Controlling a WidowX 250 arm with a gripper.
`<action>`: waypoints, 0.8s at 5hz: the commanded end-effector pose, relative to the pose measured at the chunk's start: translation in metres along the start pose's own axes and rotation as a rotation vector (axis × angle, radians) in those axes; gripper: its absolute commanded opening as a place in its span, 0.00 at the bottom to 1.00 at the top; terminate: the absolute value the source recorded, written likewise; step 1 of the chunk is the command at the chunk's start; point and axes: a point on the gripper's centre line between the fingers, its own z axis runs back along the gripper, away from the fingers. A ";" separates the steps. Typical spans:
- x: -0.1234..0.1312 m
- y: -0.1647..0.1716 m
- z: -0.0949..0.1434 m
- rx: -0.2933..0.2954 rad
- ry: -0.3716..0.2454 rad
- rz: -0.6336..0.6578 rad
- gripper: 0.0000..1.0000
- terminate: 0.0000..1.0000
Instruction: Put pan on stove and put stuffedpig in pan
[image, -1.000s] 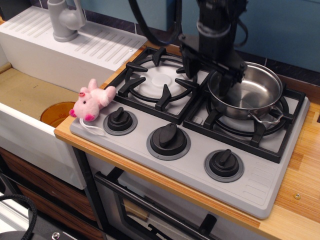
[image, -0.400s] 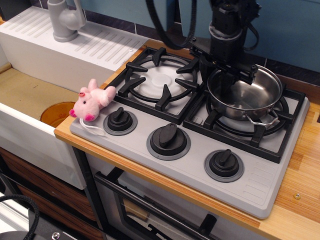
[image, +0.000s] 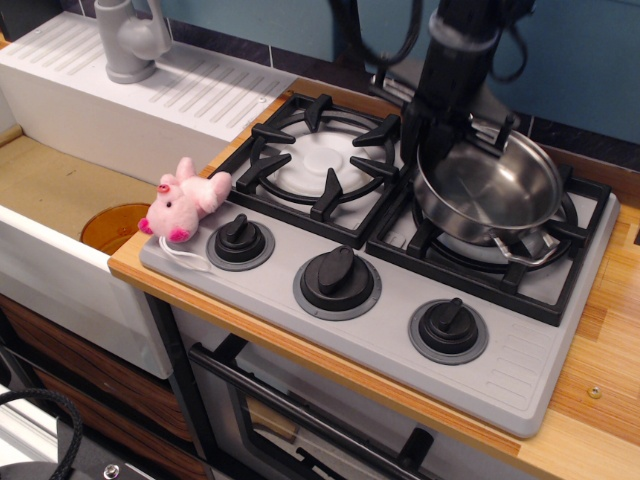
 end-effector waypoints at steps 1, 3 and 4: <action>0.007 0.035 0.107 0.074 -0.002 -0.008 0.00 0.00; 0.012 0.090 0.101 0.090 -0.011 -0.113 0.00 0.00; 0.004 0.111 0.089 0.084 -0.010 -0.133 0.00 0.00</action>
